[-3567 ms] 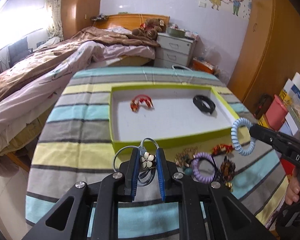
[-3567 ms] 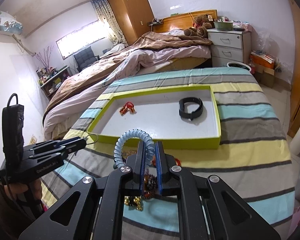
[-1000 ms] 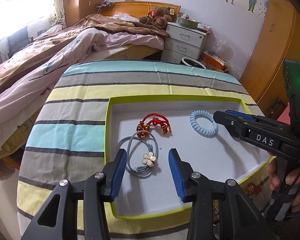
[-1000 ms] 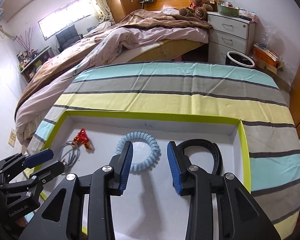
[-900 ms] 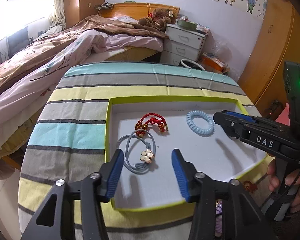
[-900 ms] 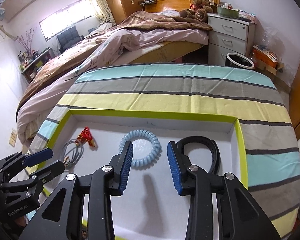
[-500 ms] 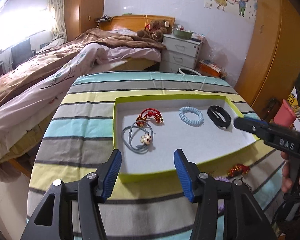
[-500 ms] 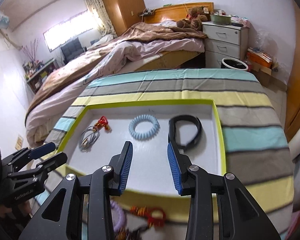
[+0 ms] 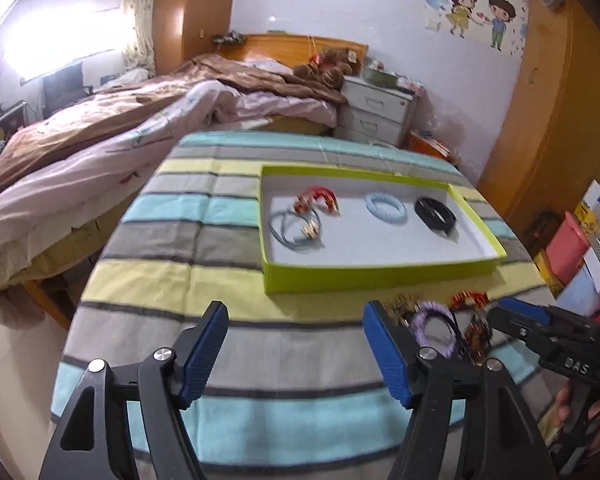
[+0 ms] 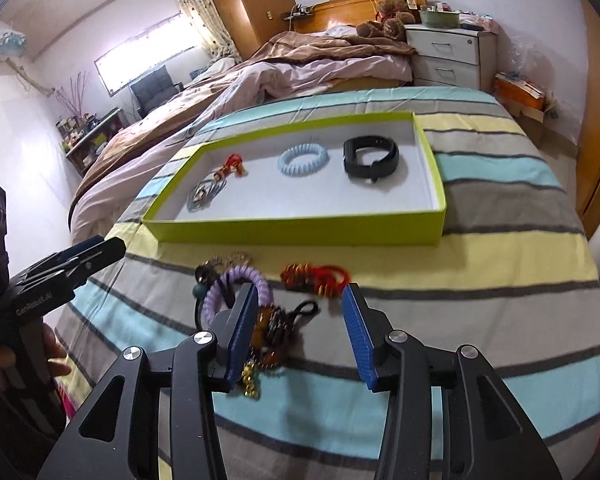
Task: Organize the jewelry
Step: 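Return to the pile and grasp the dark beaded bracelet with the right tool, then lift the beaded bracelet with the right tool while the left tool reaches toward the gold brooch, then grasp the small gold brooch with the left tool while the right tool holds the bracelet, then carry the bracelet and brooch into the green box and open both tools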
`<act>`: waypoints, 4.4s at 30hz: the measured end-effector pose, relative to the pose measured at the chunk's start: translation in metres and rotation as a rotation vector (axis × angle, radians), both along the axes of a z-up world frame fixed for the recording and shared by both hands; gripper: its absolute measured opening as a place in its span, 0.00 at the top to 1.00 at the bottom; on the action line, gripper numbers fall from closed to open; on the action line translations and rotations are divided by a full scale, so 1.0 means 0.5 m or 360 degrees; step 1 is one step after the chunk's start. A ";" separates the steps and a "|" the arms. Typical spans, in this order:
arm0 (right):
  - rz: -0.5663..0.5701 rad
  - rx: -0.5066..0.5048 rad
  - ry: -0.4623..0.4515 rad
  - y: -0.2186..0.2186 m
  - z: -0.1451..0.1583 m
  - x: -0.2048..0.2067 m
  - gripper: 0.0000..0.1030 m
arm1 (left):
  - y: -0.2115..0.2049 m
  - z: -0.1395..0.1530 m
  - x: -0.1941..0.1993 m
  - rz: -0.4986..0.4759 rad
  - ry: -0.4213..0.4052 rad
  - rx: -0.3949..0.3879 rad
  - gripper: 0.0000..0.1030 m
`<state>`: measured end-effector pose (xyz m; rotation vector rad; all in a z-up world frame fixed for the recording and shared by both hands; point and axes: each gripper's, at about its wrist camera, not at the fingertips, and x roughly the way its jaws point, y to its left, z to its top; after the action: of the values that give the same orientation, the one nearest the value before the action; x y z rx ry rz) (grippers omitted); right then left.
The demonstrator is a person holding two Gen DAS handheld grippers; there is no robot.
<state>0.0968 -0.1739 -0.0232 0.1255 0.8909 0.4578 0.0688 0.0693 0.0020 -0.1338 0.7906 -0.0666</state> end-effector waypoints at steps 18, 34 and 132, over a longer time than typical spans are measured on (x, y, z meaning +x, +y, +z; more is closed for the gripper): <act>0.0042 -0.0046 0.0046 0.023 -0.036 -0.017 0.57 | -0.015 -0.033 -0.051 -0.0106 0.0101 -0.0173 0.32; 0.0010 0.0050 0.0010 -0.012 -0.025 -0.033 0.74 | -0.061 -0.027 -0.067 -0.0199 0.0088 -0.0162 0.32; -0.0169 0.0070 -0.0134 -0.096 0.033 -0.109 0.74 | -0.249 -0.018 -0.062 -0.0506 -0.0008 0.0094 0.86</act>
<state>0.0425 -0.2217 -0.0069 0.1915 0.7880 0.3806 0.0376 -0.0550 -0.0068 0.0489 0.8024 -0.3442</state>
